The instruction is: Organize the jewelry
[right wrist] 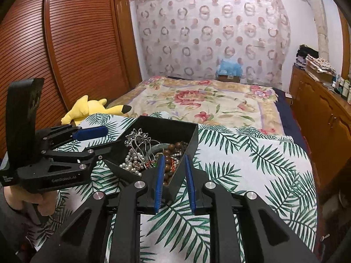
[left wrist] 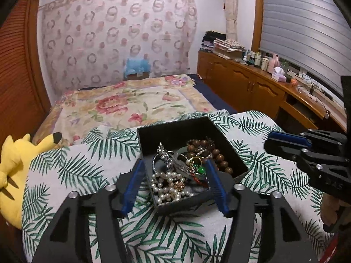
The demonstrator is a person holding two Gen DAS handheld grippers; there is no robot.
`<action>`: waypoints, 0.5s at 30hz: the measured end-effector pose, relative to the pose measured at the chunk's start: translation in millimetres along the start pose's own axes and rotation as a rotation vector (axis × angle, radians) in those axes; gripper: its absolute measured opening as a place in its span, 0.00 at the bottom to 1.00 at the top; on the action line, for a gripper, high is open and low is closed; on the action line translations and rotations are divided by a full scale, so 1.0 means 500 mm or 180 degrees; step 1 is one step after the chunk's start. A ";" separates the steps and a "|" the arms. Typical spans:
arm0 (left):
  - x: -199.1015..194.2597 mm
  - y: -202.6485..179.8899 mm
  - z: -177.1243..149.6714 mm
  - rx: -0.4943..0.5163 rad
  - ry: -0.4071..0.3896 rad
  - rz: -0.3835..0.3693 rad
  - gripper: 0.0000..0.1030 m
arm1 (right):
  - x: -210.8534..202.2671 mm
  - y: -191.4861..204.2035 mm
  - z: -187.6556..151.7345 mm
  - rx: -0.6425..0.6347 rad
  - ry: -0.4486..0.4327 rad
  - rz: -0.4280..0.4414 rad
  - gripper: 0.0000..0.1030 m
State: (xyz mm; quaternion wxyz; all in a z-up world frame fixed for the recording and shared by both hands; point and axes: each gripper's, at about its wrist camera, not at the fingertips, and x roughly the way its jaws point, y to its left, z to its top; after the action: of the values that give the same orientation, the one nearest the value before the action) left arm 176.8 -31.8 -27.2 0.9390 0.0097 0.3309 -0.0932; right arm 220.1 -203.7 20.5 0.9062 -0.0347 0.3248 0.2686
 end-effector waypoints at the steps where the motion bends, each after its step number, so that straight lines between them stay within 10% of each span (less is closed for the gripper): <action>1: -0.006 0.002 -0.003 -0.0011 -0.0008 0.0014 0.63 | -0.009 0.004 -0.004 0.0009 -0.0026 -0.0019 0.23; 8: -0.083 0.009 -0.036 -0.0167 -0.0143 0.0012 0.89 | -0.075 0.024 -0.031 0.0091 -0.0247 -0.0130 0.51; 15: -0.149 0.001 -0.080 -0.0201 -0.0203 0.0154 0.93 | -0.130 0.061 -0.068 0.0056 -0.0409 -0.0327 0.83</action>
State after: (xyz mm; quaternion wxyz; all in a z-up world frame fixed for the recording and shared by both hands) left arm 95.0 -15.6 -11.8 0.9509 -0.0149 0.3034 -0.0602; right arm 143.5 -215.8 36.5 0.9380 -0.0260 0.2661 0.2205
